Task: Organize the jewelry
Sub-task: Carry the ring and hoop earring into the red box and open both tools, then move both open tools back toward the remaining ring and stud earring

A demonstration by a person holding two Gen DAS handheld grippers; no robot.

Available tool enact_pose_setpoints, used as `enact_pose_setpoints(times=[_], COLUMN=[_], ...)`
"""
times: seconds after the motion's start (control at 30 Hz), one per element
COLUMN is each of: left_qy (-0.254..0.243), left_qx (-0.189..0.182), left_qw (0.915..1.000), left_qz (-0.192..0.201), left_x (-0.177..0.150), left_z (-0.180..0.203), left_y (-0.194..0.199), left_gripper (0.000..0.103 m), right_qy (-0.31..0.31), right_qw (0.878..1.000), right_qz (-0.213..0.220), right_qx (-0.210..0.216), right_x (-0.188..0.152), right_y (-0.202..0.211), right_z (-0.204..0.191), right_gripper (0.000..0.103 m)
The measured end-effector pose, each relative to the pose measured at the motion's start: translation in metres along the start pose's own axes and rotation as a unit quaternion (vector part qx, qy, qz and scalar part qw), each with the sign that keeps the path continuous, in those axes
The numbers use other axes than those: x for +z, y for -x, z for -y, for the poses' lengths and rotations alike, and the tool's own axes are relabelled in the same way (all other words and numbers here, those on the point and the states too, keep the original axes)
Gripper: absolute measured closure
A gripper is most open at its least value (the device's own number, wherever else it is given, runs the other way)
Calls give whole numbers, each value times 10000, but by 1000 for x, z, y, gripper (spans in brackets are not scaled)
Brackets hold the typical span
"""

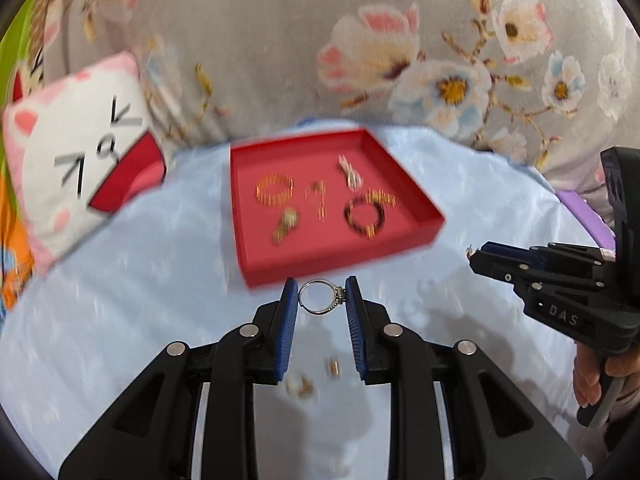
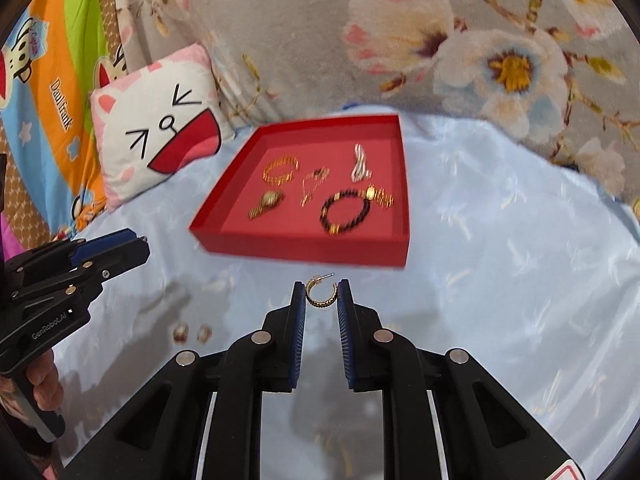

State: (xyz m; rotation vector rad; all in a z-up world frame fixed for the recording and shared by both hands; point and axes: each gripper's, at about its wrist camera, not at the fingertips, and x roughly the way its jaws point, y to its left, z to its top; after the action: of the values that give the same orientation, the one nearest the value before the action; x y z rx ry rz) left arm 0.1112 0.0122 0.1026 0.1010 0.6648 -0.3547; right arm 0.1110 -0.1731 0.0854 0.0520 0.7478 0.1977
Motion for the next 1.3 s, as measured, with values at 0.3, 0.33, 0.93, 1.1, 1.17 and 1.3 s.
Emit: enact_pose_setpoints(times=[0.3, 0.33, 0.93, 1.1, 1.17, 1.3], left_qy=[132, 149, 527, 591, 659, 689], left_qx=[45, 88, 14, 97, 95, 182], left_qw=[9999, 9997, 9925, 9914, 9910, 9914], left_qz=[-88, -153, -1099, -1163, -1159, -1101], left_x=[75, 81, 96, 96, 97, 98], left_z=[-10, -13, -29, -32, -35, -38], left_y=[-78, -93, -213, -220, -221, -218], left_gripper=[79, 79, 79, 79, 79, 79], right_qy=[-82, -137, -389, -319, -365, -397], right_qw=[9998, 9998, 9968, 9973, 9973, 9977], right_qz=[158, 112, -616, -509, -490, -384], right_qx=[-99, -91, -333, -425, -403, -387], right_x=[78, 84, 115, 115, 117, 120], right_y=[-45, -54, -171, -173, -172, -164], right_z=[15, 19, 57, 56, 58, 62], right_gripper=[88, 88, 87, 86, 86, 86])
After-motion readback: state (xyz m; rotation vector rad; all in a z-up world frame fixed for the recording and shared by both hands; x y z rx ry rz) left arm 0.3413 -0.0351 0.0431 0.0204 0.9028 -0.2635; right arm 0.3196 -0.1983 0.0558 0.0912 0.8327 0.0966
